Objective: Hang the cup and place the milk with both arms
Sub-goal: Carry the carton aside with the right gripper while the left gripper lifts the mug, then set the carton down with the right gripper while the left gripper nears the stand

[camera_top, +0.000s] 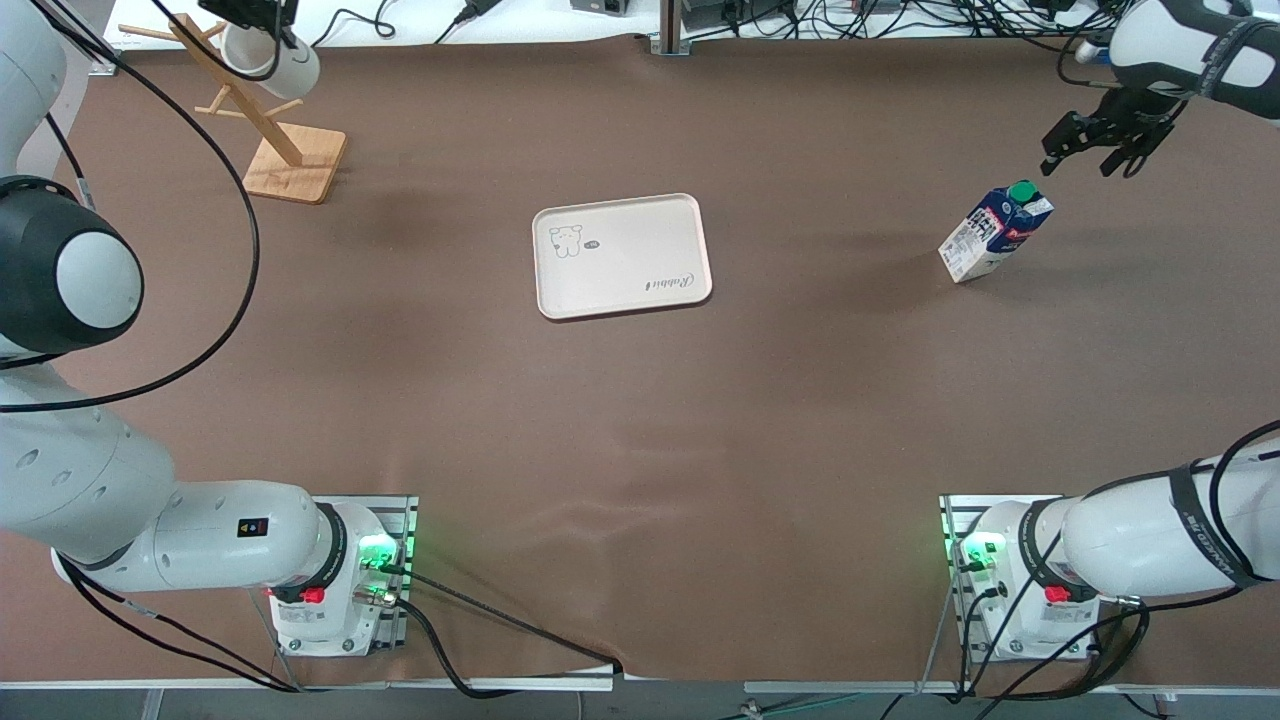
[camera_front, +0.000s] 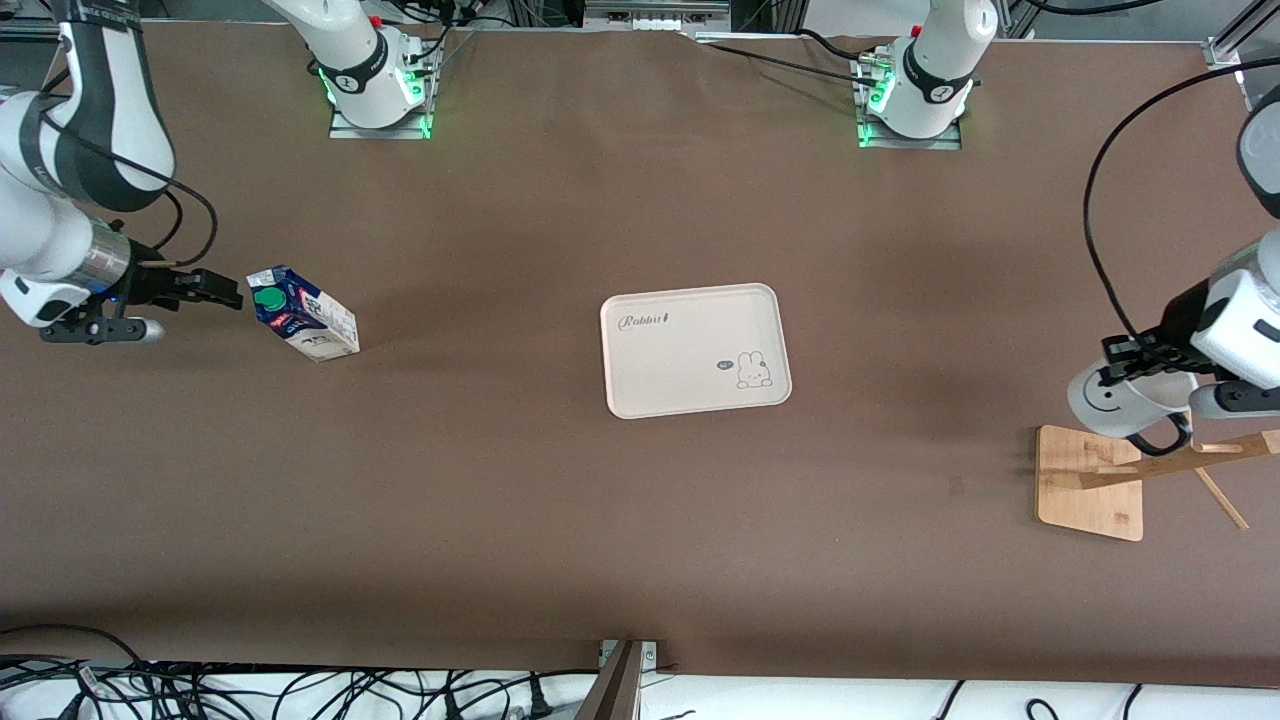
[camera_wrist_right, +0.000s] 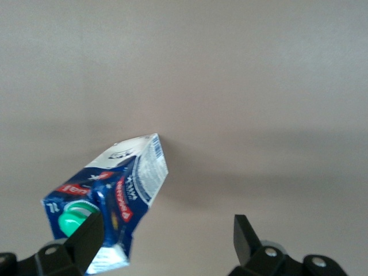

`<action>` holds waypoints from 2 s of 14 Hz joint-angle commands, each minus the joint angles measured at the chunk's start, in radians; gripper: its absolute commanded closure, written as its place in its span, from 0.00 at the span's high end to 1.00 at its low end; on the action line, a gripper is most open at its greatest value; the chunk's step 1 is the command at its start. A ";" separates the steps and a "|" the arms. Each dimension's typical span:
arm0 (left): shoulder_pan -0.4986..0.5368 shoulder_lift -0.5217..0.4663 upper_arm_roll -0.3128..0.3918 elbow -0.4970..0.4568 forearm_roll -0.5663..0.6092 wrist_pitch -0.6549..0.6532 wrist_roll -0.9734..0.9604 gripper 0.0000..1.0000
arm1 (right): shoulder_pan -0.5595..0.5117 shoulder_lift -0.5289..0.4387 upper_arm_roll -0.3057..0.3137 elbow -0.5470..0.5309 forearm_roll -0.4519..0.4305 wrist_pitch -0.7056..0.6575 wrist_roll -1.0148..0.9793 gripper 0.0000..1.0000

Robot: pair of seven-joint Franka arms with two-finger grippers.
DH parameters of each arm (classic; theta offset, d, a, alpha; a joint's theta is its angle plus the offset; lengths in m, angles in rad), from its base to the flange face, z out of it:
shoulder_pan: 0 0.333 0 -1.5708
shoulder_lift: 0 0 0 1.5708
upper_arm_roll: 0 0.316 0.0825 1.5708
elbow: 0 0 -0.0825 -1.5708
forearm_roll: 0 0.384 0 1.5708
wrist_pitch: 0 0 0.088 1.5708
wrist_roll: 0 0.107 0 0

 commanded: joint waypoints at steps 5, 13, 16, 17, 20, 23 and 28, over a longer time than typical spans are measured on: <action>0.026 0.024 0.031 0.026 0.022 0.017 0.116 0.00 | 0.003 -0.016 0.008 0.209 0.158 -0.250 -0.029 1.00; 0.029 0.051 0.098 0.014 0.025 0.049 0.254 0.00 | 0.010 -0.020 0.129 0.427 -0.055 -0.419 0.138 1.00; 0.031 0.051 0.098 0.014 0.028 0.052 0.253 0.00 | 0.013 -0.022 0.159 0.447 -0.067 -0.432 0.178 1.00; 0.031 0.051 0.098 0.015 0.028 0.052 0.253 0.05 | 0.015 -0.023 0.172 0.447 -0.102 -0.440 0.176 1.00; 0.031 0.051 0.098 0.009 0.025 0.052 0.248 1.00 | 0.013 -0.034 0.205 0.447 -0.170 -0.481 0.190 1.00; 0.026 0.040 0.097 0.008 0.011 0.042 0.240 1.00 | 0.010 -0.029 0.205 0.447 -0.152 -0.489 0.233 1.00; 0.016 -0.089 0.056 -0.090 0.009 -0.020 0.219 1.00 | 0.012 -0.026 0.209 0.447 -0.086 -0.486 0.236 1.00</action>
